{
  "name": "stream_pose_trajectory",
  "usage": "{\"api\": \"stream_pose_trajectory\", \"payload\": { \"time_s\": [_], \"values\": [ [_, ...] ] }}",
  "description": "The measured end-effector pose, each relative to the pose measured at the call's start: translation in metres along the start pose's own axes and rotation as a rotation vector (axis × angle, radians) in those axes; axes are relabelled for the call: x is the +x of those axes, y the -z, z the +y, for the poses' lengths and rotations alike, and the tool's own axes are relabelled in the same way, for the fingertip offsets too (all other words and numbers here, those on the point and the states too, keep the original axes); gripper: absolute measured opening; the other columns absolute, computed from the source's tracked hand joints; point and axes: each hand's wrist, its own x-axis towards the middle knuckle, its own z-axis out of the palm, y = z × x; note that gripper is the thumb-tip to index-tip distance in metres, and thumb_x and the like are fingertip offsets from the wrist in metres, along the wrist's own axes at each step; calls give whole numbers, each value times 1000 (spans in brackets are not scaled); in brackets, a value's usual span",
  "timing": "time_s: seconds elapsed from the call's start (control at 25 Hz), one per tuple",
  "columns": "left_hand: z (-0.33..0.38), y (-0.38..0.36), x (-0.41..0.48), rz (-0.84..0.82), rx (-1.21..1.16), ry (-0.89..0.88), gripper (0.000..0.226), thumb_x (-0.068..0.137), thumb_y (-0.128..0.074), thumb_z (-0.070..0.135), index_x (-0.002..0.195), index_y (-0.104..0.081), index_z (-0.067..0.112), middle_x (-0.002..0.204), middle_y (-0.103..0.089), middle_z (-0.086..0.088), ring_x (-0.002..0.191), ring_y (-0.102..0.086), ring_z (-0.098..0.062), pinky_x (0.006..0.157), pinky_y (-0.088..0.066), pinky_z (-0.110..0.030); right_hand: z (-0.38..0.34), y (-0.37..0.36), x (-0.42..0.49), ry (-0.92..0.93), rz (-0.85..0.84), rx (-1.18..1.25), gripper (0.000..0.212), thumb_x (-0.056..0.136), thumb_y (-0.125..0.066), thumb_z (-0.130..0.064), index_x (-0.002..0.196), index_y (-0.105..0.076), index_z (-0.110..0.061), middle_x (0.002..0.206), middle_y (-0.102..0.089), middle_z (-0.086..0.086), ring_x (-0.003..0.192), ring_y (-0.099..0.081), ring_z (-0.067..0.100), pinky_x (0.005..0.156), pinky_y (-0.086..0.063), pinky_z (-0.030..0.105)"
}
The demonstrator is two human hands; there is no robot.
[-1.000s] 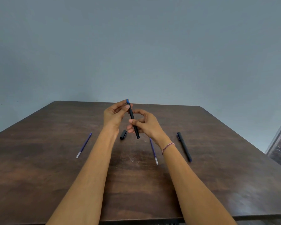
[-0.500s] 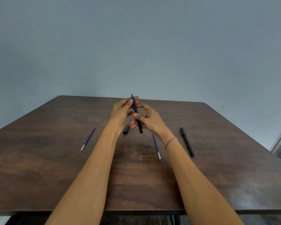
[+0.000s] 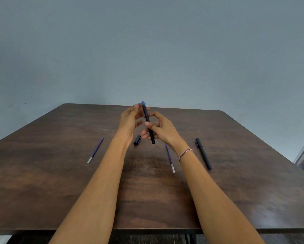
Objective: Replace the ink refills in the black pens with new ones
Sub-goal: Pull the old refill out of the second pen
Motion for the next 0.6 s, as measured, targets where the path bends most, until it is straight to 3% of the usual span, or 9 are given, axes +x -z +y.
{"api": "stream_pose_trajectory", "payload": {
  "time_s": [0.16,0.4,0.48,0.6],
  "values": [
    [-1,2,0,-56,40,-32,23,94,-50,10,100,-66,25,89,-73,11,105,-63,-13,97,-43,-38,1,0,0,-3,-6,14,21,97,-51,-14,117,-48,-18,80,-71,16,68,-72,21,66,-58,26],
    [-1,0,-1,94,17,-84,18,80,-70,8,93,-63,18,88,-68,5,82,-65,-1,72,-44,-17,1,0,1,-2,-16,-31,26,97,-51,-12,123,-48,-15,78,-71,14,65,-71,18,68,-59,26],
    [-1,-1,-1,129,22,-89,20,77,-74,11,88,-59,20,85,-64,5,79,-62,-4,71,-44,-18,1,-2,0,14,-26,-81,25,97,-52,-14,121,-48,-17,78,-71,12,66,-71,17,69,-59,26],
    [0,0,0,91,-4,-12,7,86,-65,24,92,-61,23,88,-64,6,86,-61,-9,84,-46,-31,1,-2,0,15,-21,-85,23,96,-53,-14,119,-48,-19,79,-72,13,68,-71,19,70,-59,27]
  ]
}}
